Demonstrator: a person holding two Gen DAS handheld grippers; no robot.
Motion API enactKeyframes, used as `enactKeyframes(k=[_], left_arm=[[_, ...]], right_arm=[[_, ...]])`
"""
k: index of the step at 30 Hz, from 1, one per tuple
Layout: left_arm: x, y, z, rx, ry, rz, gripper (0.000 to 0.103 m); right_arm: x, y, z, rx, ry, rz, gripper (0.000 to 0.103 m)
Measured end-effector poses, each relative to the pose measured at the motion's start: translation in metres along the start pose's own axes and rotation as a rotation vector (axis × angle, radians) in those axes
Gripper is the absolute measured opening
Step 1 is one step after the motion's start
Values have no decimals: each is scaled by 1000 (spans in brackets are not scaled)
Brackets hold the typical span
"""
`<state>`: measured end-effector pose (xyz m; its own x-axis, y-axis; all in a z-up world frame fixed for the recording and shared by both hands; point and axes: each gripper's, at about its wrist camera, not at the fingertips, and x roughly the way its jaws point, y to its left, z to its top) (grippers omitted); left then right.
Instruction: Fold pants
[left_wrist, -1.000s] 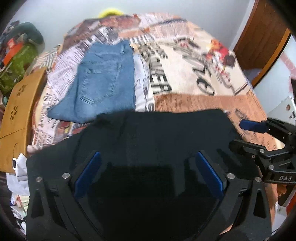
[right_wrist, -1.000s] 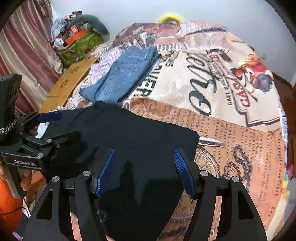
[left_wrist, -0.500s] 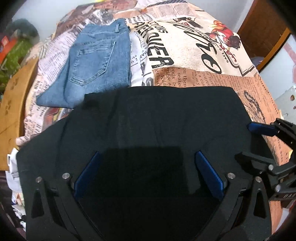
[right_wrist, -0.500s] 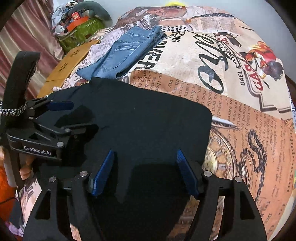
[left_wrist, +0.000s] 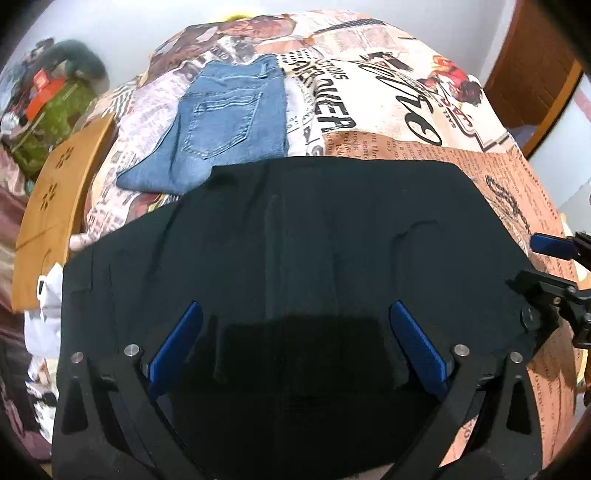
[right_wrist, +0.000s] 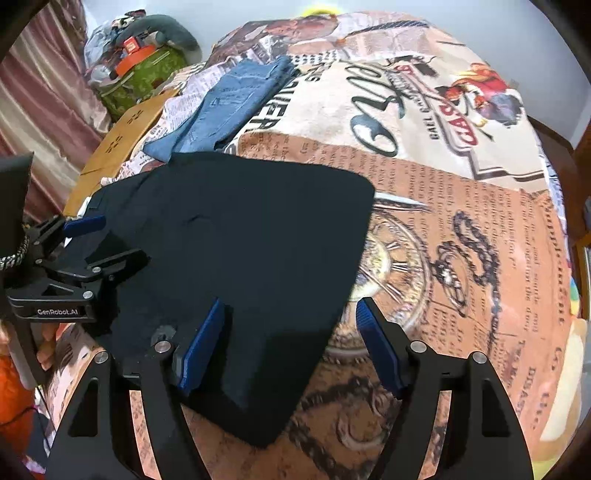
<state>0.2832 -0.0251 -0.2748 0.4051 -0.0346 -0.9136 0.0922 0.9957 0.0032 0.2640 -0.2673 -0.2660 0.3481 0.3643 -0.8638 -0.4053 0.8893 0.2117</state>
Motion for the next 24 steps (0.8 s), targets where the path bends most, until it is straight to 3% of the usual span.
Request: enactKeyframes(k=[6, 15, 19, 24], left_arm=[[-28, 18, -4, -49, -66, 61, 103], [-102, 98, -20, -263, -250, 102, 103], [-113, 136, -38, -342, -251, 110, 103], [-101, 173, -63, -440, -182, 87, 103]], right_arm=[[-29, 17, 4, -35, -85, -18, 71], [-48, 61, 15, -93, -182, 18, 78], [-41, 82, 19, -124, -190, 30, 82], [-19, 106, 21, -160, -151, 39, 82]])
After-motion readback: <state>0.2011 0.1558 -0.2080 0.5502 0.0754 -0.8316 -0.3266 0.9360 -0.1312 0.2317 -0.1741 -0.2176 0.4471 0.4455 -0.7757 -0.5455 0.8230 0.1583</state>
